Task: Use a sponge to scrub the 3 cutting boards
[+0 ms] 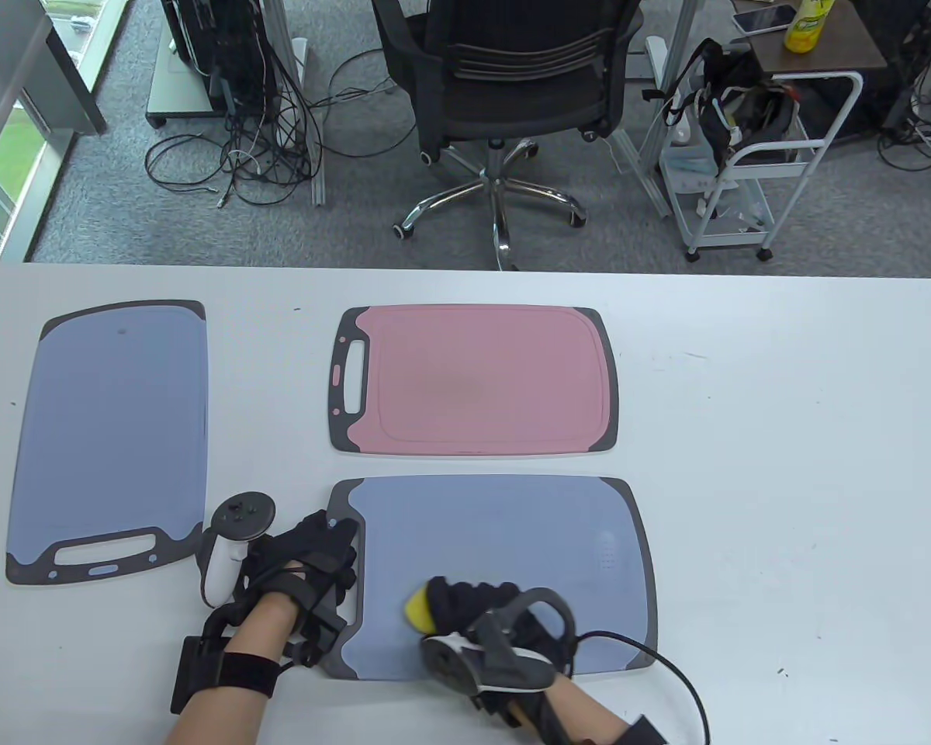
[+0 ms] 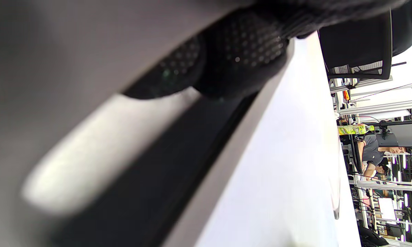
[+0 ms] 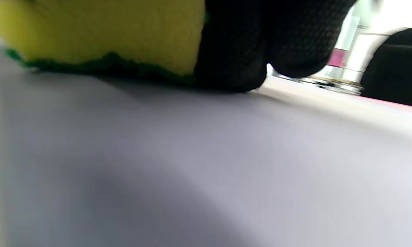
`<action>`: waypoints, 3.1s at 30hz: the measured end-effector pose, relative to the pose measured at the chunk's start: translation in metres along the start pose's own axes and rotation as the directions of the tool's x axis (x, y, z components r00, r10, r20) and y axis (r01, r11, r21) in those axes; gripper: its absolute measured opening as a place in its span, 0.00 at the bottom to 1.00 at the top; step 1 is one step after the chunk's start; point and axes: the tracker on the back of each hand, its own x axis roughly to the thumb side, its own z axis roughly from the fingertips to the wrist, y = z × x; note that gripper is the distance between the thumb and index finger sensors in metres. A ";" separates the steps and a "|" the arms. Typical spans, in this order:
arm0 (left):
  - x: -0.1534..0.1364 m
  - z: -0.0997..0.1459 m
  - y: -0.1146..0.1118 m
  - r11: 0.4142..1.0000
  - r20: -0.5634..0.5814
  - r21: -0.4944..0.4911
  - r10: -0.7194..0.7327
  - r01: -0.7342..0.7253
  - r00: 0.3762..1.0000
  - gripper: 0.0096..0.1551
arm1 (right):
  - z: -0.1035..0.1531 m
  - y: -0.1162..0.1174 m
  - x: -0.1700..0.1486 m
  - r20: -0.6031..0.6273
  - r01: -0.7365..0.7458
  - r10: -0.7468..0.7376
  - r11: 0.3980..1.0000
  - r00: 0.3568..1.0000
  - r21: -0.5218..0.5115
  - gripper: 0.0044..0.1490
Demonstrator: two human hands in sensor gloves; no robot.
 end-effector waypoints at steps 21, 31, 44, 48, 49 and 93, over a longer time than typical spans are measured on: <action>0.000 0.000 0.000 1.000 0.001 0.010 -0.013 0.013 1.000 0.31 | 0.167 0.033 -0.173 -0.614 0.069 0.026 0.989 0.789 0.131 0.46; -0.001 0.000 0.000 1.000 0.002 0.007 -0.006 0.006 1.000 0.31 | 0.001 0.001 0.019 0.050 -0.016 0.017 1.000 0.999 -0.020 0.46; -0.001 0.000 0.000 1.000 0.001 0.009 -0.015 0.015 1.000 0.31 | 0.120 0.024 -0.125 -0.409 0.012 0.025 0.996 0.912 0.089 0.45; -0.001 0.000 0.000 1.000 0.001 0.015 -0.017 0.017 1.000 0.31 | 0.165 0.031 -0.171 -0.555 0.051 0.034 0.989 0.831 0.137 0.45; 0.000 0.000 0.000 1.000 0.000 0.014 -0.017 0.017 1.000 0.31 | 0.165 0.030 -0.172 -0.550 0.054 0.024 0.991 0.835 0.125 0.45; -0.001 0.001 0.000 1.000 -0.009 0.013 -0.009 0.009 1.000 0.30 | 0.006 0.002 -0.003 -0.006 -0.061 0.061 0.998 0.998 -0.003 0.46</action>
